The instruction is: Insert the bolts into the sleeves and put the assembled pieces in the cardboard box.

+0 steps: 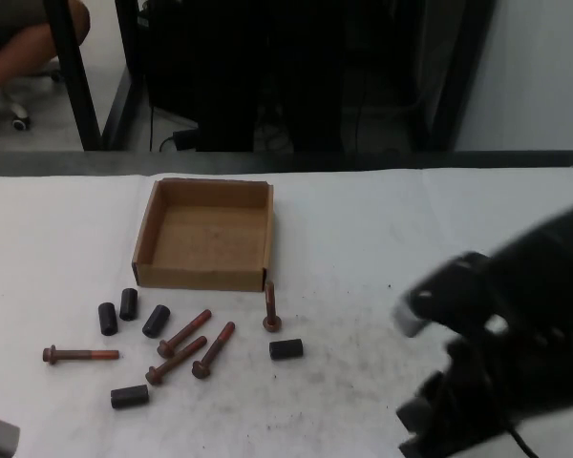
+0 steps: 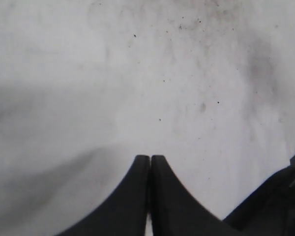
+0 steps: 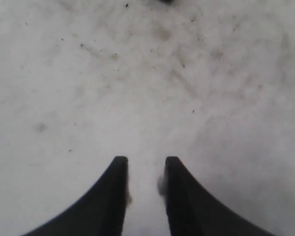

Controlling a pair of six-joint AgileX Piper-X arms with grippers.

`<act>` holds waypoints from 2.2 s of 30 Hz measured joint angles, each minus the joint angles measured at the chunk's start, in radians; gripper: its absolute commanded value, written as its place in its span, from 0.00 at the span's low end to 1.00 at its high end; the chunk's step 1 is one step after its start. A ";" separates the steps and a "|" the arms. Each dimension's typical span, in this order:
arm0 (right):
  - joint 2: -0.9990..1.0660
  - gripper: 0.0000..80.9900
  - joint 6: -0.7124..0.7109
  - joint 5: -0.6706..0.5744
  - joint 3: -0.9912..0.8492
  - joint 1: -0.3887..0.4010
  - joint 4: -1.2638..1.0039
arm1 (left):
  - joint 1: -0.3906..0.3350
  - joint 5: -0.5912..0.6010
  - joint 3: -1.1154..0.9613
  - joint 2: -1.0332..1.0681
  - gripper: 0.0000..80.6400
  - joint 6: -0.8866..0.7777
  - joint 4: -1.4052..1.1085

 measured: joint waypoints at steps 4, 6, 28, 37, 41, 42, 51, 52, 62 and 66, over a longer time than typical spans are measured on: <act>0.120 0.32 -0.194 0.033 -0.127 0.000 0.006 | 0.000 0.034 0.000 0.000 0.01 0.000 0.001; 0.170 0.32 -0.257 0.035 -0.177 0.000 0.007 | 0.000 0.044 0.000 0.000 0.01 0.000 0.001; 0.422 0.48 -0.561 0.136 -0.312 0.078 -0.098 | 0.000 0.048 0.000 0.000 0.01 0.014 0.001; 0.422 0.48 -0.612 0.113 -0.314 0.127 -0.124 | 0.000 0.048 0.000 0.000 0.01 0.025 0.001; 0.424 0.47 -0.633 0.121 -0.314 0.127 -0.142 | 0.000 0.048 0.000 0.000 0.01 0.025 0.001; 0.428 0.46 -0.635 0.124 -0.314 0.127 -0.152 | 0.000 0.048 0.000 0.000 0.01 0.025 0.001; 0.487 0.43 -0.655 0.148 -0.318 0.127 -0.173 | 0.000 0.048 0.000 0.000 0.01 0.025 0.001; 0.494 0.43 -0.659 0.150 -0.321 0.127 -0.173 | 0.000 0.048 0.000 0.000 0.01 0.025 0.001; 0.508 0.43 -0.672 0.206 -0.342 0.119 -0.173 | 0.000 0.048 0.000 0.000 0.01 0.025 0.001; 0.517 0.43 -0.672 0.262 -0.368 0.117 -0.173 | 0.000 0.048 0.000 0.000 0.01 0.025 0.001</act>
